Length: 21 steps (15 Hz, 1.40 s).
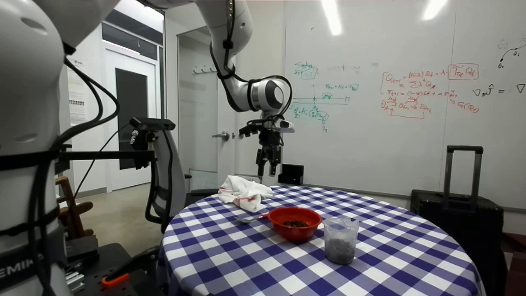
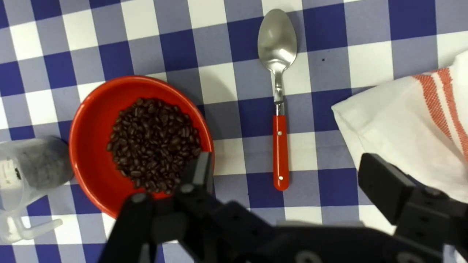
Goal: Transfer a spoonful of contents from the orange bowl into the transparent bowl
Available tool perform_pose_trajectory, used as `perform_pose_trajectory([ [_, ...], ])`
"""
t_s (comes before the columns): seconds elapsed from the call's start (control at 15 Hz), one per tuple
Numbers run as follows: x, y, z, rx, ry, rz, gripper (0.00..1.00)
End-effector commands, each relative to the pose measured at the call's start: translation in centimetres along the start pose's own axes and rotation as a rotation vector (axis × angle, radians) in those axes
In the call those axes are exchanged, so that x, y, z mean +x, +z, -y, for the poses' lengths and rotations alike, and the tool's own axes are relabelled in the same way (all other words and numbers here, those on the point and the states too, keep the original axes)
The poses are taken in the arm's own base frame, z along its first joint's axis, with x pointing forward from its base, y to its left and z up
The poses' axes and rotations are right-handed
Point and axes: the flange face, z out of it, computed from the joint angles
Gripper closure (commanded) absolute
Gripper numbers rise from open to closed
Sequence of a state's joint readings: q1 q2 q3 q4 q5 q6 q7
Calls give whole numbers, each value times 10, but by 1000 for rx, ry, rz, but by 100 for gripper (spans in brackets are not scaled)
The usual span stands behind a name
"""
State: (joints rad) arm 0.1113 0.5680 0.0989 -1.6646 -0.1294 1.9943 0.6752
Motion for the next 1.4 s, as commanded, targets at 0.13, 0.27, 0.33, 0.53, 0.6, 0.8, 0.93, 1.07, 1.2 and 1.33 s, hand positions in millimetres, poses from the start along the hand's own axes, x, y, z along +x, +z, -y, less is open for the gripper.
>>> perform_pose_trajectory([
  [0.13,48,35,4,61,-55,77,0],
  [0.27,59,50,4,72,-63,107,0],
  [0.33,64,57,4,73,-64,121,0],
  [0.53,78,80,0,60,-56,153,0],
  [0.6,82,86,-1,56,-53,160,0],
  [0.8,90,104,-3,53,-52,188,0],
  [0.93,92,113,-2,59,-50,208,0],
  [1.07,92,122,1,64,-44,229,0],
  [1.2,91,130,4,68,-32,252,0],
  [1.33,90,137,6,72,-24,271,17],
])
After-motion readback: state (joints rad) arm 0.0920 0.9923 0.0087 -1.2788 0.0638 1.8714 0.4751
